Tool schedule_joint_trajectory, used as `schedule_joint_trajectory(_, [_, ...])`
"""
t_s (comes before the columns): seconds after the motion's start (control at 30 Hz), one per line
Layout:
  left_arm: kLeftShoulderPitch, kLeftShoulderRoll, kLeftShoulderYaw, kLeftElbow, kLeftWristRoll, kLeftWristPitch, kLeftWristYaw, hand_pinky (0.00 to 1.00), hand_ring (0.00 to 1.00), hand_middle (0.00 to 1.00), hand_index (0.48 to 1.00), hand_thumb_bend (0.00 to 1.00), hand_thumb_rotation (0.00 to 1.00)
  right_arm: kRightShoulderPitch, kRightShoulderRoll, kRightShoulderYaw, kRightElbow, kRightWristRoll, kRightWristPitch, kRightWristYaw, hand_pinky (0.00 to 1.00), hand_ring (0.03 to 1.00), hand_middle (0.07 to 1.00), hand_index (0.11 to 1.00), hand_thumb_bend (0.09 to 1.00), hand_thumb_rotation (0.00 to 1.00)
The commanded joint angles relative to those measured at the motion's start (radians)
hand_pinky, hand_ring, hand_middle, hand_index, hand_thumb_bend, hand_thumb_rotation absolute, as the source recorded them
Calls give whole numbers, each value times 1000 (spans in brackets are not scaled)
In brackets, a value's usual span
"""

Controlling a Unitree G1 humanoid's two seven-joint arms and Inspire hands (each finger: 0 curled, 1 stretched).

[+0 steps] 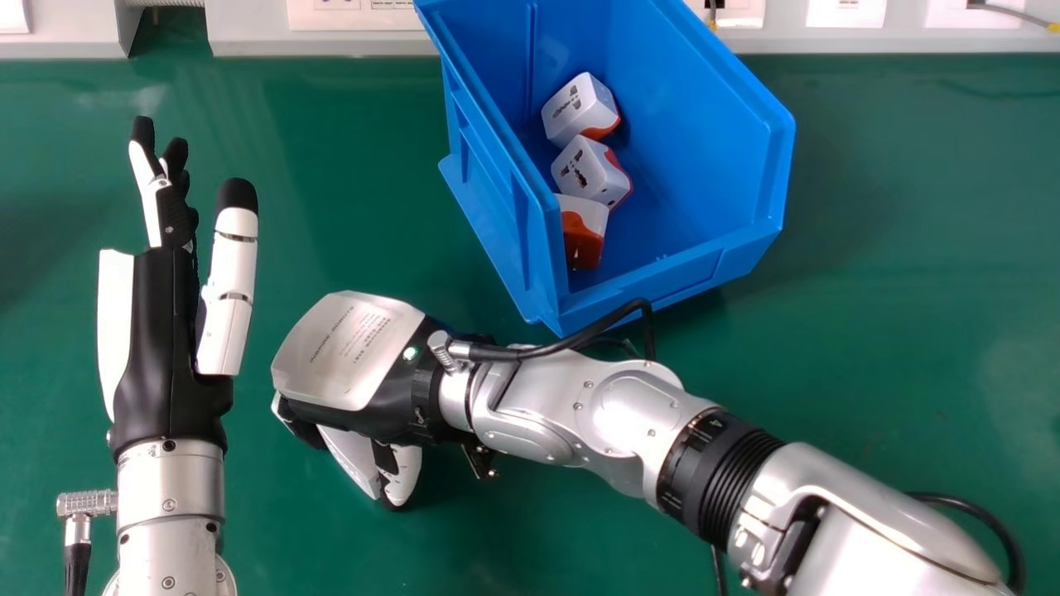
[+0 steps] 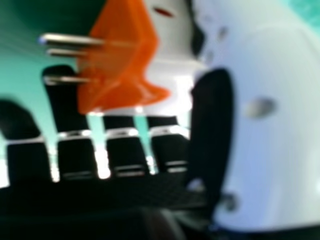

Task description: Pick all objects and put in blue box

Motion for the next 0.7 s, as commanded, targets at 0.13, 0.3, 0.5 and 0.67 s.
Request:
schedule_joint_trajectory(0.13, [-6, -8, -1, -39, -3, 1, 7, 979, 1000, 1000, 1000, 377, 1000, 36, -24, -17, 6, 34, 25, 58, 23, 69, 123, 473, 518, 121])
schedule_joint_trajectory(0.3, [-4, -10, -1, -44, 1, 6, 8, 979, 1000, 1000, 1000, 377, 1000, 47, -32, -24, -12, 46, 28, 50, 23, 69, 123, 471, 518, 119])
schedule_joint_trajectory(0.5, [-6, -8, -1, -42, -2, 7, 5, 979, 1000, 1000, 1000, 376, 1000, 64, -39, -31, -36, 57, 37, 43, 23, 67, 123, 469, 518, 116])
schedule_joint_trajectory(0.67, [-4, -10, -4, -48, 0, 12, 4, 979, 1000, 1000, 1000, 375, 1000, 90, -54, -52, -83, 83, 44, 52, 24, 65, 120, 468, 519, 116])
